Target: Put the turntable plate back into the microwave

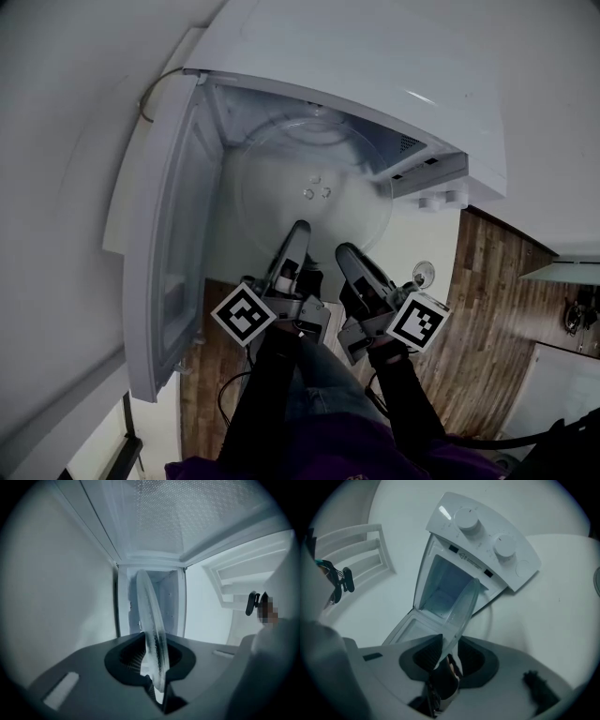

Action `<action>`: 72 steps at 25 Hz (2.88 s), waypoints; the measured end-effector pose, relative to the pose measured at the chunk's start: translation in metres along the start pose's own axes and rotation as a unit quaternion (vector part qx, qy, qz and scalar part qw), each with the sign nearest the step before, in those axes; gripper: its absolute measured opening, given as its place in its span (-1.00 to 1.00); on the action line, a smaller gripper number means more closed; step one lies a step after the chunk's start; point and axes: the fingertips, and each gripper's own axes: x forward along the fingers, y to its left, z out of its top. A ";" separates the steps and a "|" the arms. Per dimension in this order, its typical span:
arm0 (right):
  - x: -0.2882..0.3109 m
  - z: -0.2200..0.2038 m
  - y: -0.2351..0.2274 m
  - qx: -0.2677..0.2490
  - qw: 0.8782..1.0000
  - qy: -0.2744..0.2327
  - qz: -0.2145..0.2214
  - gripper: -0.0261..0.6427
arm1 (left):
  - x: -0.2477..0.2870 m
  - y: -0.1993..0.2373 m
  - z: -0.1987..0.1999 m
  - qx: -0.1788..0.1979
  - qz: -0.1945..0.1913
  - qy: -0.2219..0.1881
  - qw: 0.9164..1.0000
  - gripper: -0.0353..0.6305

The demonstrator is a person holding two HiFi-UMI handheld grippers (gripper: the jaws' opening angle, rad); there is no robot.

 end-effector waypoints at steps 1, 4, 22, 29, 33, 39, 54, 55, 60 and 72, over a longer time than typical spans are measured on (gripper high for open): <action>0.002 0.001 0.000 0.000 1.000 0.000 0.001 -0.61 | 0.002 0.000 0.002 0.003 0.000 0.001 1.000 -0.76; 0.005 0.004 0.003 0.002 1.000 -0.001 0.003 -0.61 | 0.004 -0.004 0.005 0.009 0.000 0.004 1.000 -0.76; 0.039 0.021 -0.005 -0.014 1.000 -0.008 -0.006 -0.59 | 0.036 0.007 0.030 0.000 -0.009 0.011 1.000 -0.76; 0.058 0.032 -0.009 -0.019 1.000 -0.011 -0.010 -0.58 | 0.052 0.013 0.044 -0.007 -0.011 0.013 1.000 -0.77; 0.068 0.039 -0.013 -0.028 0.999 -0.017 -0.012 -0.58 | 0.064 0.016 0.050 -0.010 -0.021 0.017 1.000 -0.77; 0.072 0.042 -0.017 -0.032 0.999 -0.025 -0.015 -0.58 | 0.070 0.021 0.052 -0.013 -0.021 0.024 0.999 -0.77; 0.081 0.049 -0.015 -0.026 0.999 -0.017 -0.019 -0.57 | 0.078 0.019 0.060 -0.016 -0.011 0.021 1.000 -0.77; 0.082 0.050 -0.016 -0.027 0.999 -0.018 -0.019 -0.57 | 0.079 0.019 0.060 -0.017 -0.011 0.022 1.000 -0.77; 0.080 0.048 -0.014 -0.024 0.999 -0.017 -0.022 -0.57 | 0.077 0.018 0.061 -0.008 -0.006 0.026 1.000 -0.77; 0.078 0.049 -0.009 -0.050 0.998 -0.029 -0.024 -0.57 | 0.075 0.015 0.060 -0.029 -0.019 0.011 0.999 -0.78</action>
